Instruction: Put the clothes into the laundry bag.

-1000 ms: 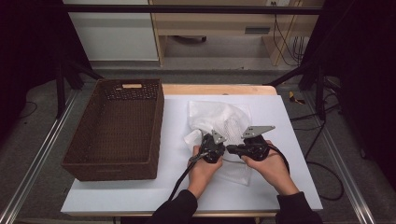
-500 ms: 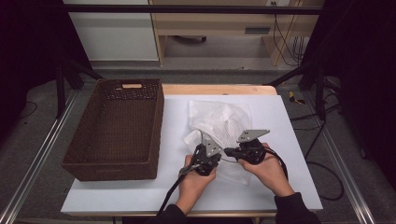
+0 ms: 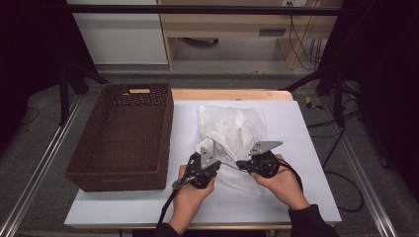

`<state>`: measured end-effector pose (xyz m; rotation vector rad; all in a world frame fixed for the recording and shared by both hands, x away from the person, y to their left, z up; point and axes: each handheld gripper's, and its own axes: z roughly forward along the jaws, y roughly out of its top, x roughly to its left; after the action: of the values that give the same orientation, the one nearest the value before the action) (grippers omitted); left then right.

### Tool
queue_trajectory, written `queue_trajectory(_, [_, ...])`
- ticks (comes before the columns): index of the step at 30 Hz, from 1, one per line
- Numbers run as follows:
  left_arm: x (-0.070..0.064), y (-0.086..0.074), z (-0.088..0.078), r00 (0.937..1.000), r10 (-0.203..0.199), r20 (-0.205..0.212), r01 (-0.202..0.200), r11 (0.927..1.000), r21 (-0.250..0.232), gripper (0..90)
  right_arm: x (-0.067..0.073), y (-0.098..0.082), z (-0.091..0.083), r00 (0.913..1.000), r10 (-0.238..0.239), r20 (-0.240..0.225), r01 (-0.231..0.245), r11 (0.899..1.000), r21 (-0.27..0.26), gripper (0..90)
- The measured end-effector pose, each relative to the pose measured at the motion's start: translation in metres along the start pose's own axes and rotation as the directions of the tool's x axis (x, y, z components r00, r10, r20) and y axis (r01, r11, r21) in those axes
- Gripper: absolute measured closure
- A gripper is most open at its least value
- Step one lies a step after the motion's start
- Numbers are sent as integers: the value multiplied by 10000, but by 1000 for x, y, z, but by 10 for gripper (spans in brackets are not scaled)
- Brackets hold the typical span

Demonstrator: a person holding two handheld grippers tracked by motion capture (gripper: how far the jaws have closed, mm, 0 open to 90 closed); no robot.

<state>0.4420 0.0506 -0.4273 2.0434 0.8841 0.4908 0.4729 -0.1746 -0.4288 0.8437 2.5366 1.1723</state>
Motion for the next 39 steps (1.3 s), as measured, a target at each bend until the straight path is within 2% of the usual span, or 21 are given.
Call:
queue_trajectory(4, [9,-3,-9,9992,-248,-300,245,9997,-95,894,1,-3,1,9999,-108,48,107,9997,201,898])
queue_trajectory(8, [14,-5,-13,9951,-326,-936,289,9988,-403,774,2,-6,2,10000,-56,35,54,9996,290,898])
queue_trajectory(12, [20,-5,-10,9867,-353,-1585,277,9984,-497,566,0,-9,1,10000,-9,2,8,9995,319,898])
queue_trajectory(13, [22,-4,-8,9831,-285,-1809,196,9985,-505,566,0,-9,1,10000,-9,2,8,9995,319,898])
queue_trajectory(14, [24,-3,-6,9785,-91,-2059,2,9991,-432,525,0,-10,1,10000,-41,11,40,9995,318,898])
queue_trajectory(16, [27,-1,-1,9727,57,-2319,-128,9995,-293,463,-1,-13,0,10000,-19,-52,21,9994,344,898])
queue_trajectory(19, [35,2,9,9672,-170,-2535,123,9997,-201,400,-4,-17,-1,10000,49,-27,-48,9993,381,898])
queue_trajectory(21, [40,4,18,9640,-265,-2645,243,9996,-115,400,-5,-17,-1,9999,139,-20,-138,9991,400,898])
queue_trajectory(24, [42,6,23,9633,-241,-2673,249,9997,-2,407,-5,-17,-2,9999,141,-29,-140,9992,385,898])
queue_trajectory(29, [44,9,34,9657,-29,-2595,94,9997,237,583,-5,-16,-1,10000,55,-73,-53,9992,385,898])
queue_trajectory(33, [47,9,37,9709,-324,-2372,449,9979,475,753,-4,-16,0,9999,105,-56,-103,9992,383,898])
queue_trajectory(34, [48,8,36,9733,-387,-2262,521,9972,538,827,-4,-16,-1,9999,107,-51,-105,9992,388,898])
queue_trajectory(39, [44,5,29,9776,-340,-2079,458,9976,524,858,-5,-17,-1,10000,76,-55,-74,9991,412,898])
